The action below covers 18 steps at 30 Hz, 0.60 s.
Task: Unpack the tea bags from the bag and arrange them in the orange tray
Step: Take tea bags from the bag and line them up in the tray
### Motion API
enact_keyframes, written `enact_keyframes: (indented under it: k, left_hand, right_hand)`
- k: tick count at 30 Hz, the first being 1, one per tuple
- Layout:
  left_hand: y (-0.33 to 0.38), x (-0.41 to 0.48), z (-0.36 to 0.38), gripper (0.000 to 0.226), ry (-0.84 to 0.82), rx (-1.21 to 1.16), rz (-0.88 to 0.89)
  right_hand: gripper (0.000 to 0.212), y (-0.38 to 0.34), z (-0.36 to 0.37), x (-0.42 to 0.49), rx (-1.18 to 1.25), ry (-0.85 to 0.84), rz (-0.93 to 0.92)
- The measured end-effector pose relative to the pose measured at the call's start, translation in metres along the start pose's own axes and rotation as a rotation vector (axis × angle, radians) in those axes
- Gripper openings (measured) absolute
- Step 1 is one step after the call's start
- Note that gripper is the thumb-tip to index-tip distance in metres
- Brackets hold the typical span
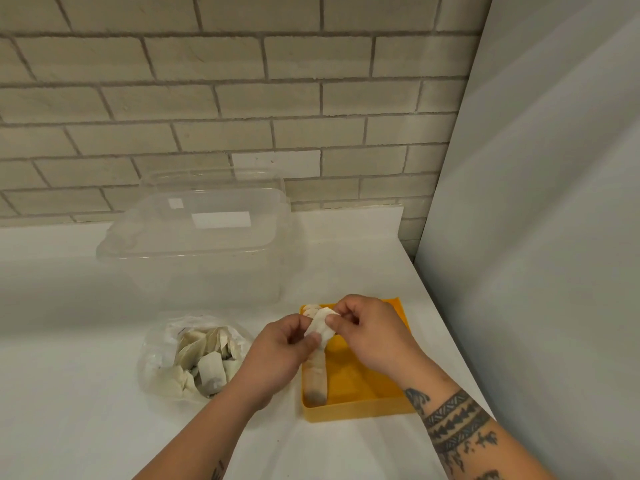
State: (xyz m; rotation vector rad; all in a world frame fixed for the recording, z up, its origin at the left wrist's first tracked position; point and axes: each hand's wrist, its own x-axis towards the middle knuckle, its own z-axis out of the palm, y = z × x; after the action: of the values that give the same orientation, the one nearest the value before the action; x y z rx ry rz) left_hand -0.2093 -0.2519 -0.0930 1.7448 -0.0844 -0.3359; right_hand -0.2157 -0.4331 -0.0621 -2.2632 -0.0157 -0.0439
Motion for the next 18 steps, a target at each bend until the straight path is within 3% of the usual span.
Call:
enact_keyframes:
  k: [4, 8, 11, 14, 18]
  left_hand:
    - [0.0, 0.0, 0.008, 0.005, 0.14, -0.093, 0.014]
    - [-0.001, -0.001, 0.008, 0.004, 0.141, -0.129, -0.014]
    - [-0.005, -0.001, 0.004, 0.009, 0.21, -0.117, -0.042]
    - [-0.015, 0.003, 0.001, 0.011, 0.315, -0.006, -0.096]
    - [-0.024, 0.007, 0.004, 0.023, 0.22, 0.138, -0.236]
  right_hand:
    - [0.008, 0.004, 0.006, -0.004, 0.209, -0.03, 0.047]
    - [0.008, 0.011, 0.016, -0.008, 0.226, -0.031, 0.06]
    - [0.015, 0.019, 0.017, -0.007, 0.156, -0.045, 0.092]
    - [0.019, 0.026, 0.016, -0.01, -0.005, -0.179, 0.13]
    - [0.019, 0.029, 0.028, -0.015, -0.221, -0.361, 0.194]
